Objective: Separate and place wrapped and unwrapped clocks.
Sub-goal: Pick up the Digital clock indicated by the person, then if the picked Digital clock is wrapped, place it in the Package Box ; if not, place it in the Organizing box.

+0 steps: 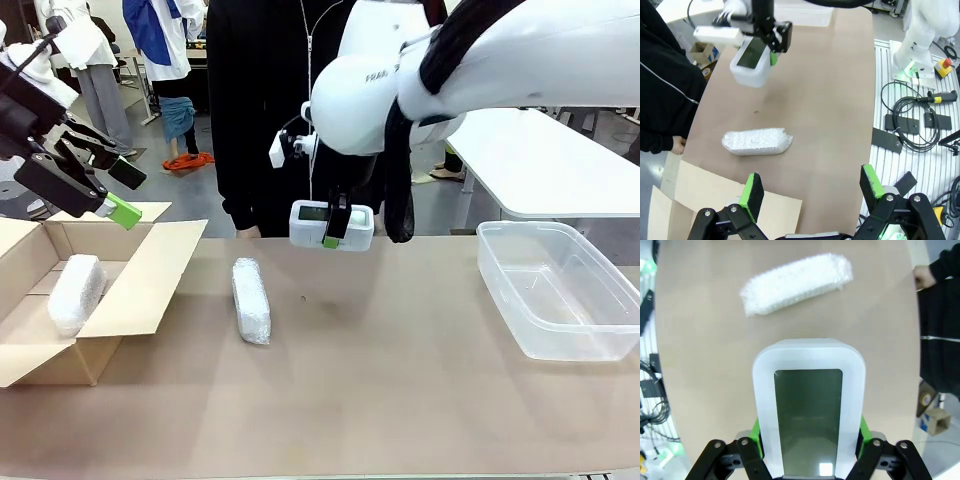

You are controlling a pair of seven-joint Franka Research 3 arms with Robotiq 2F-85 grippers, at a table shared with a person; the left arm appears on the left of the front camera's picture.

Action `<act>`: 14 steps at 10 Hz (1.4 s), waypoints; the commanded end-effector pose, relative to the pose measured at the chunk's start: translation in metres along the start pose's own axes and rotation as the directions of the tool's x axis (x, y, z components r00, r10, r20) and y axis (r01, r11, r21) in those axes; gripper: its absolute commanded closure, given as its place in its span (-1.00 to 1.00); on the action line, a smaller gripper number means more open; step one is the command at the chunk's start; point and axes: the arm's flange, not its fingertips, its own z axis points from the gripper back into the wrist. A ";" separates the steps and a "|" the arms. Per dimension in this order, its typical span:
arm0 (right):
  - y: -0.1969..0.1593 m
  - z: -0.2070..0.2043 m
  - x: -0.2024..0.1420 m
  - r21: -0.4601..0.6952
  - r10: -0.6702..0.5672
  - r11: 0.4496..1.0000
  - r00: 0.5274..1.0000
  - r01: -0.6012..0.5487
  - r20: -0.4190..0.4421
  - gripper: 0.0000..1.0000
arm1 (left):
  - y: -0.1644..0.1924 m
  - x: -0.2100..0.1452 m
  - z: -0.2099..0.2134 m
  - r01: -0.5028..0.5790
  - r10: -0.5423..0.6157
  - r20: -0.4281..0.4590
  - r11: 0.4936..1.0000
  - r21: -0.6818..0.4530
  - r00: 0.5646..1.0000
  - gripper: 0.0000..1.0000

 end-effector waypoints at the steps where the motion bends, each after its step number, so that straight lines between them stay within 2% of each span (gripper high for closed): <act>1: 0.010 -0.004 -0.014 -0.026 -0.021 0.999 1.000 0.022 0.020 0.33 | 0.000 0.000 0.000 0.001 -0.001 0.009 1.000 -0.009 1.000 -1.00; 2: -0.002 -0.016 -0.007 -0.008 -0.050 0.999 0.999 0.050 -0.014 0.33 | 0.000 0.000 0.000 0.001 -0.001 0.009 1.000 -0.009 1.000 -1.00; 3: 0.007 0.010 -0.004 -0.016 -0.003 1.000 1.000 0.003 0.002 0.33 | 0.000 0.000 0.000 0.001 -0.001 0.009 1.000 -0.009 1.000 -1.00; 14: 0.007 0.010 -0.004 -0.016 -0.003 1.000 1.000 0.003 0.002 0.33 | 0.000 0.000 0.000 0.001 -0.001 0.009 1.000 -0.009 1.000 -1.00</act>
